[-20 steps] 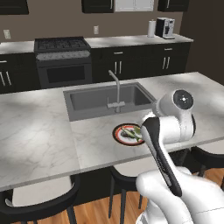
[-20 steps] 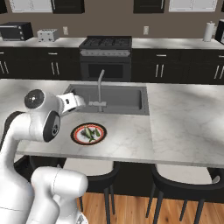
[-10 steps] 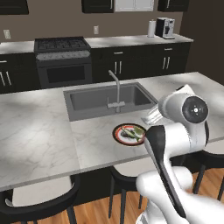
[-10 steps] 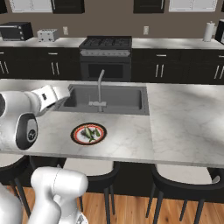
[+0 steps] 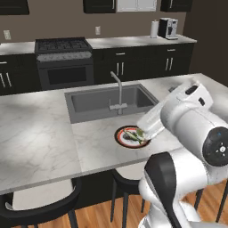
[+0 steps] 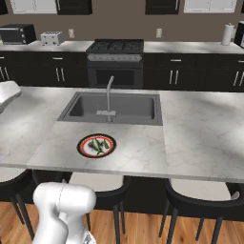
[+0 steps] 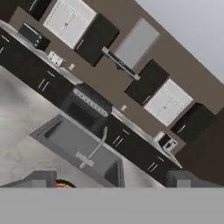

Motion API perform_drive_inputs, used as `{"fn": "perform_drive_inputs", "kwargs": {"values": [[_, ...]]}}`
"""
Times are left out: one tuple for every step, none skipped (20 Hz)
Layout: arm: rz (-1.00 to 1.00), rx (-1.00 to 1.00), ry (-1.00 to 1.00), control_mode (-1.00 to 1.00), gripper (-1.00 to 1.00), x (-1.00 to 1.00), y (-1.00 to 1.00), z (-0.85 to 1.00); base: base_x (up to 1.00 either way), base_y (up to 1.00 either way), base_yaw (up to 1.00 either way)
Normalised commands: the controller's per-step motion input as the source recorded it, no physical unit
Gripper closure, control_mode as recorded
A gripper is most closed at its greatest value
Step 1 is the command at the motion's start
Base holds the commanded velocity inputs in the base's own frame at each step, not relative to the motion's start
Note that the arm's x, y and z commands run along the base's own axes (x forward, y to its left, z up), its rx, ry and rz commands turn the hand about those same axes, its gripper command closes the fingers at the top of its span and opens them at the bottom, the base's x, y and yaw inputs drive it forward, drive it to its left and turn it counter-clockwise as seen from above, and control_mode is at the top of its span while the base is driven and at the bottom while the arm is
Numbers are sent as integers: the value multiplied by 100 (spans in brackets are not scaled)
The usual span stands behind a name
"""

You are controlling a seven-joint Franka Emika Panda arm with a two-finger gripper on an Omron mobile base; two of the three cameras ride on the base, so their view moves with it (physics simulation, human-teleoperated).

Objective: Take the lemon wedge from the fridge and place it on the plate with fish on the dining counter.

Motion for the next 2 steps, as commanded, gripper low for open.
{"fn": "perform_drive_inputs", "kwargs": {"values": [[7, -11, -29, -100, -100, -85, 34, 0, 0, 0, 0], [3, 0, -5, -100, -100, 0, 4, 0, 0, 0, 0]]}}
